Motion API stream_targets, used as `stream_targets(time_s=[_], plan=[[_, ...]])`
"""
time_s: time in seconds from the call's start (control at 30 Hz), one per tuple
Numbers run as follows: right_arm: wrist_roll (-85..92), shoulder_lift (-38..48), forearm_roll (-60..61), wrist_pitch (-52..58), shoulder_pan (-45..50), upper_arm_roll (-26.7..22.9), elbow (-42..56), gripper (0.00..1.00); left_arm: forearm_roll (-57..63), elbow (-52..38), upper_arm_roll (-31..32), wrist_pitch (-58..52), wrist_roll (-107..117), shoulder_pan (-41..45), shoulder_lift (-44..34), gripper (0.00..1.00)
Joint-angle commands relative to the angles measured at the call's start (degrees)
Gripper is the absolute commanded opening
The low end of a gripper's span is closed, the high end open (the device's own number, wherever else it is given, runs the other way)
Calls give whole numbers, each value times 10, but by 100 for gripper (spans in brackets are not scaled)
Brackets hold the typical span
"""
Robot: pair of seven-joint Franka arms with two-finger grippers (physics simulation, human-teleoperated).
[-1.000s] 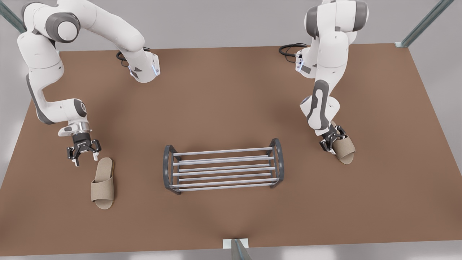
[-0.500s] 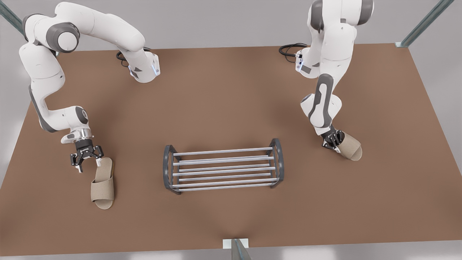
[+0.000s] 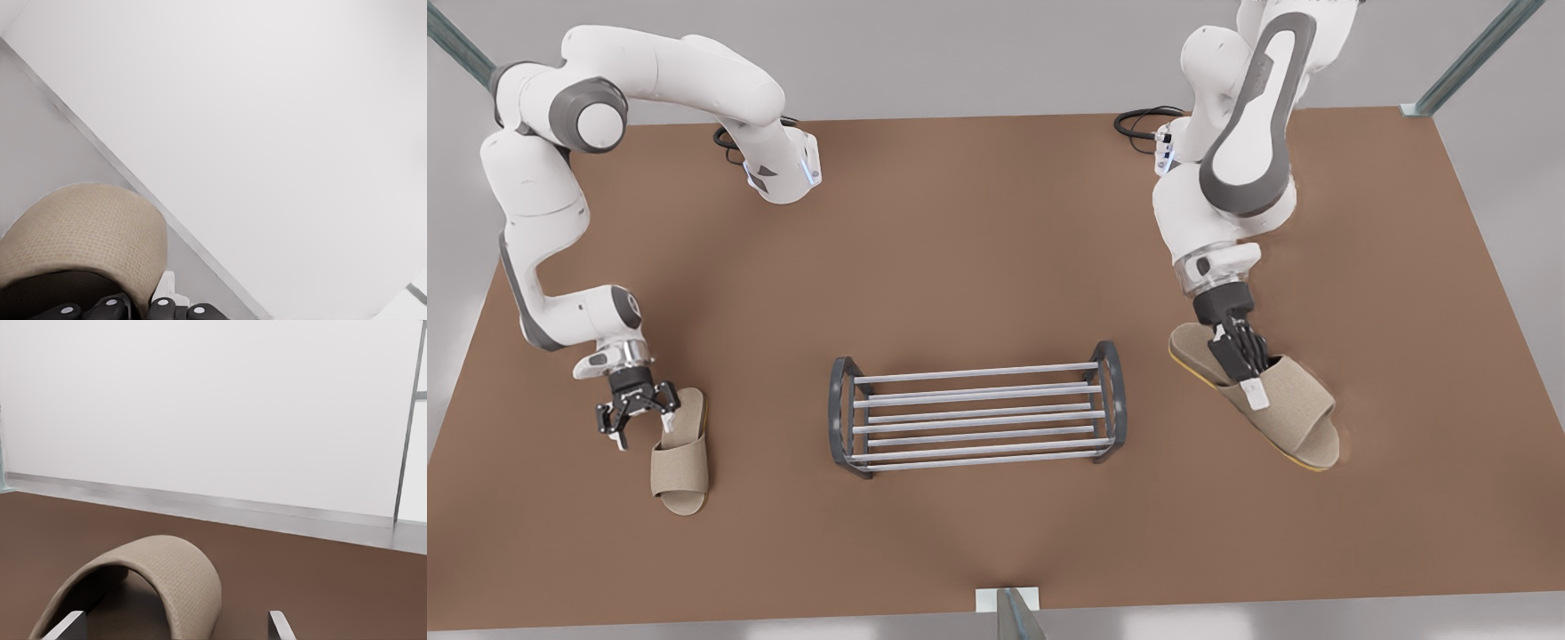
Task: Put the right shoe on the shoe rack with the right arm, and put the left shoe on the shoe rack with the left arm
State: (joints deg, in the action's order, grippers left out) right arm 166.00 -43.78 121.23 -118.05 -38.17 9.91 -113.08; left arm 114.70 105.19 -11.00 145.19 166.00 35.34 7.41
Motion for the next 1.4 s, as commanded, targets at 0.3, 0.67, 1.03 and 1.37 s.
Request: stream_targets(time_s=[0.3,0.67,1.03,1.37], plan=[[408,-19,-11,0,20,0,32,100,-97,-64,84,-44,-2,108,131,21],[413,-43,-19,1,18,-2,57,100,-93,-63,70,-47,-1,104,215,21],[412,-56,-27,-7,29,-2,91,100,-94,-62,66,-55,-1,101,242,100],[408,-63,-28,-25,49,-11,116,81,-98,-66,65,-66,-1,102,243,100]])
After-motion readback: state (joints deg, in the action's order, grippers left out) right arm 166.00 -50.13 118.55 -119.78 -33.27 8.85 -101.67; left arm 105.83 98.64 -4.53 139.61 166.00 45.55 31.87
